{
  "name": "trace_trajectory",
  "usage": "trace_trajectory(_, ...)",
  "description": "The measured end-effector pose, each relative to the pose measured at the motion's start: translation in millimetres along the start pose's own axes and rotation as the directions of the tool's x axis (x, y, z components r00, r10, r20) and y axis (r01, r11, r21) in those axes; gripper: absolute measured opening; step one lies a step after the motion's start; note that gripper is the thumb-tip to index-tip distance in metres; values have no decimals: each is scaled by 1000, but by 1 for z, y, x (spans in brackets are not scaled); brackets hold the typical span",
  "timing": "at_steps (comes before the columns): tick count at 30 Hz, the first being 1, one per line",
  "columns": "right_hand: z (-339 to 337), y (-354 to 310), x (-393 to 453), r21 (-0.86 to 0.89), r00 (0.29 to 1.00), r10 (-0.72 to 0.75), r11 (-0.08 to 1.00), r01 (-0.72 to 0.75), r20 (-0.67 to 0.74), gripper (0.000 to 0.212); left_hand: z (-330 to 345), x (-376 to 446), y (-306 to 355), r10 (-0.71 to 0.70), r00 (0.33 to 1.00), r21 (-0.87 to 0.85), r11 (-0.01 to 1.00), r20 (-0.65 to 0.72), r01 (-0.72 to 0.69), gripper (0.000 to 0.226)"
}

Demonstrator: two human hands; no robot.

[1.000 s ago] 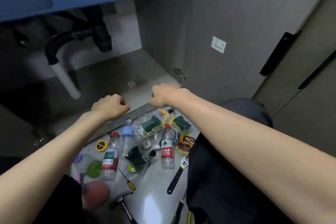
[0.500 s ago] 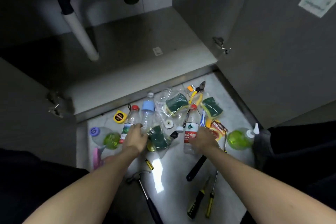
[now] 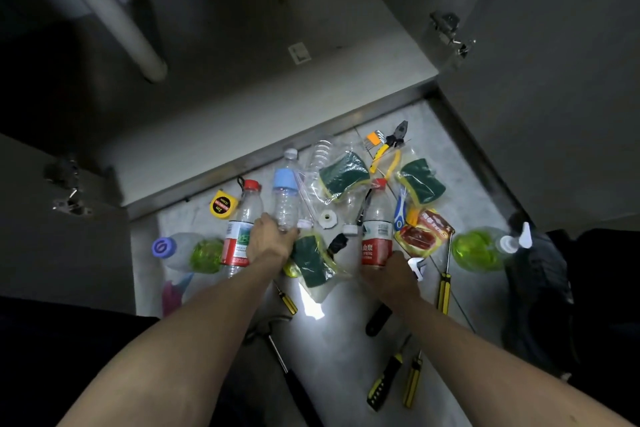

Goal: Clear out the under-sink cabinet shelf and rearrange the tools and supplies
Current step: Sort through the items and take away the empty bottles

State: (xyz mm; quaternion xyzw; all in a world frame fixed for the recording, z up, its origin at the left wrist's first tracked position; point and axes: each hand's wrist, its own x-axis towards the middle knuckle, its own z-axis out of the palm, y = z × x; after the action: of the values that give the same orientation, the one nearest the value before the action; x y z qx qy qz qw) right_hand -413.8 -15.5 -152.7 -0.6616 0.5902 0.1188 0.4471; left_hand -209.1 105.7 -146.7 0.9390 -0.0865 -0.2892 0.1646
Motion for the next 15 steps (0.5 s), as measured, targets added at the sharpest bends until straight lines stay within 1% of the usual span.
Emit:
trace_trajectory(4,-7,4,-3,35,1000,17,999,-18,19,62,-4,-6,1,-14,1000,-39,999,5,15,45)
trace_trajectory(6,-11,4,-8,50,1000,13,999,-13,11,64,-9,-13,2,-10,1000,-95,995,7,11,47)
trace_trajectory(10,-22,-3,-25,97,997,-10,995,17,-75,61,-24,-33,3,18,1000,-258,966,-13,-20,55)
trace_trajectory(13,-37,-15,-41,162,989,6,987,19,-150,62,-40,-49,1,-30,1000,-417,909,-1,26,62)
trace_trajectory(14,-42,-19,-46,191,985,8,981,25,-173,61,-45,-55,1,-57,998,-490,870,19,59,61)
trace_trajectory(15,-48,-22,-52,224,981,12,974,32,-191,60,-50,-62,3,-78,996,-580,810,42,88,55)
